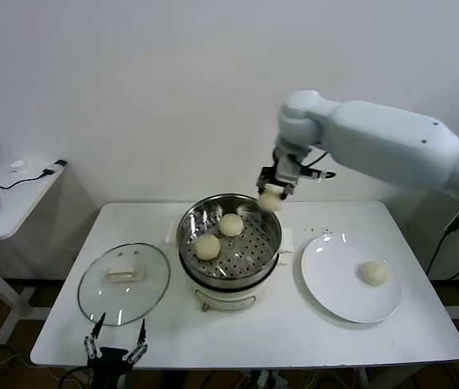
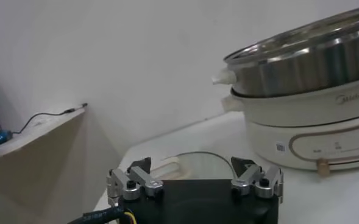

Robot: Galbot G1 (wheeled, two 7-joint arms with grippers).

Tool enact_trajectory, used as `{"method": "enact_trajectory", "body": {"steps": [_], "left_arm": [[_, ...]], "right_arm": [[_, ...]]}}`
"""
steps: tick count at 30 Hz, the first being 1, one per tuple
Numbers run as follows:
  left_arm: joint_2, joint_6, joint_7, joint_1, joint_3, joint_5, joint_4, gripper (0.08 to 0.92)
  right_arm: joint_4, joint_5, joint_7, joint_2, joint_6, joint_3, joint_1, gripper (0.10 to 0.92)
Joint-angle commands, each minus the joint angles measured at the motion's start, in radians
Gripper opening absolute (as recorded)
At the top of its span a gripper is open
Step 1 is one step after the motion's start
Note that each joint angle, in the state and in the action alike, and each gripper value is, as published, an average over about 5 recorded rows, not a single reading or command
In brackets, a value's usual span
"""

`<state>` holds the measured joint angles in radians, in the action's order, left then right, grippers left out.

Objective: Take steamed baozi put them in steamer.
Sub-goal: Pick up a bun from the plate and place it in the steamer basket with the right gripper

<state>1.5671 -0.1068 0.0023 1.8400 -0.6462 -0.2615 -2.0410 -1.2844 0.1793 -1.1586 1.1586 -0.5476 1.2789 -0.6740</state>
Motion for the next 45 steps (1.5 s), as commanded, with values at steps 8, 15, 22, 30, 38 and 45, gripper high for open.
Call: {"method": "enact_trajectory", "body": {"steps": [8,15,22,30,38,45], "left_arm": [[-0.004,0.008,0.001,-0.008,0.001,0.003,0.019,0.823],[-0.01,0.006,0.001,-0.005,-0.012,0.014,0.025,0.823],[-0.01,0.002,0.003,0.0,-0.013,0.017,0.031,0.823],[-0.008,0.003,0.003,-0.002,-0.01,0.014,0.031,0.823],[-0.007,0.002,0.003,-0.002,-0.008,0.01,0.03,0.823],[-0.007,0.003,0.002,-0.003,-0.009,0.011,0.023,0.823]], "right_arm": [[-0.013,0.088,-0.002,0.183,-0.11,0.01,0.168,0.551],[-0.023,0.074,-0.007,0.178,-0.116,0.04,0.187,0.551],[-0.023,0.069,-0.012,0.17,-0.116,0.043,0.197,0.551],[-0.021,0.066,-0.008,0.16,-0.116,0.035,0.203,0.63],[-0.002,0.064,-0.008,0.151,-0.123,-0.003,0.193,0.814],[0.037,0.043,0.009,0.098,-0.113,-0.069,0.151,0.823]]}}
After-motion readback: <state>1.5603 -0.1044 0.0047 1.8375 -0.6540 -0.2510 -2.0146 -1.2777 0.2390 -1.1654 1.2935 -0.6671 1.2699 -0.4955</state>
